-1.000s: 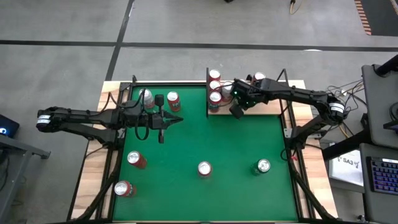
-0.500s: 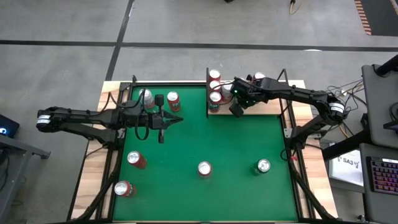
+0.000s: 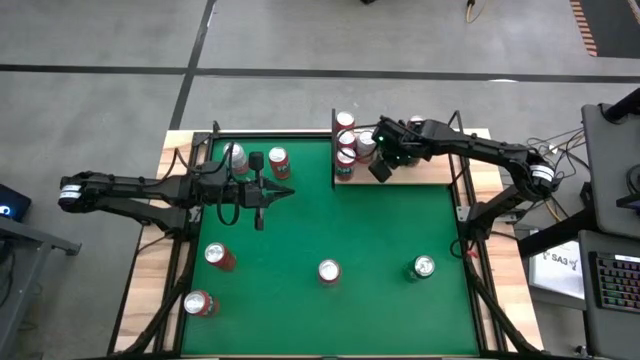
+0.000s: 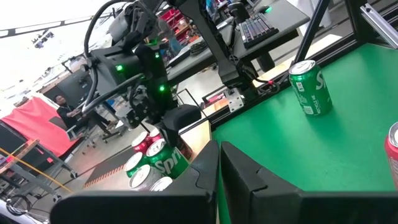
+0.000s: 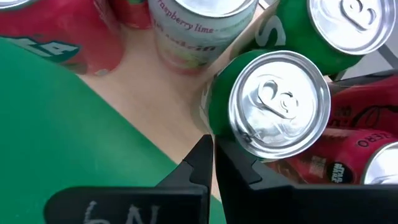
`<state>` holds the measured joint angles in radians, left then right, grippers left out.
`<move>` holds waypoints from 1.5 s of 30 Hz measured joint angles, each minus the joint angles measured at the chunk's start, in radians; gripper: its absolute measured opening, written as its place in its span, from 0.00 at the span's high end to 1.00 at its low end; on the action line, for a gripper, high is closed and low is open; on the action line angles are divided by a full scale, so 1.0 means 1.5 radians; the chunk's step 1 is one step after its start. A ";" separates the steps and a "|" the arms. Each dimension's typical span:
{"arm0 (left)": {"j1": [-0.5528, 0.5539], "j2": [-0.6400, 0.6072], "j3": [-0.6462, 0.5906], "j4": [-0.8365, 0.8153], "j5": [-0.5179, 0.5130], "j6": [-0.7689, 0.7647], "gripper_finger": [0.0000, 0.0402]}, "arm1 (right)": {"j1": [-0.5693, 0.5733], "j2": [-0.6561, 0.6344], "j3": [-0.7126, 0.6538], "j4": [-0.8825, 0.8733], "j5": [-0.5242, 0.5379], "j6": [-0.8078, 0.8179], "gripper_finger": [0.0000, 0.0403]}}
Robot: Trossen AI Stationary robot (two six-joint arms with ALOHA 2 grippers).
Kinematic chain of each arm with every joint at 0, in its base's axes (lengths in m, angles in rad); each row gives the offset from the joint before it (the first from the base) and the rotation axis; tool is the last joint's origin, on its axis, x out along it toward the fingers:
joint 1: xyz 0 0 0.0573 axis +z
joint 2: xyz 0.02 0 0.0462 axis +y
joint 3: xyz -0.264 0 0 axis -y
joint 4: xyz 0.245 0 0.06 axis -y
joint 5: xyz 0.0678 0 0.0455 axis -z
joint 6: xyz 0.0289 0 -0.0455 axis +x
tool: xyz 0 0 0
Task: Place canned beverage on shelf
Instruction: Put the left green soda can on the shelf aligned with the other green soda can, then adjust the soda cans on the shelf
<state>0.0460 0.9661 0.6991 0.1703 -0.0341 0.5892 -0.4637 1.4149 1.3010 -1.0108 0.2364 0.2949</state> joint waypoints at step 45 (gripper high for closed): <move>0.000 0.000 0.000 0.006 0.000 -0.003 1.00 | -0.179 0.092 0.096 0.127 -0.017 -0.157 0.98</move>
<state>0.0457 0.9661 0.6991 0.1791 -0.0345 0.5854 -0.7319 1.5537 1.4445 -0.8197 0.2112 0.0591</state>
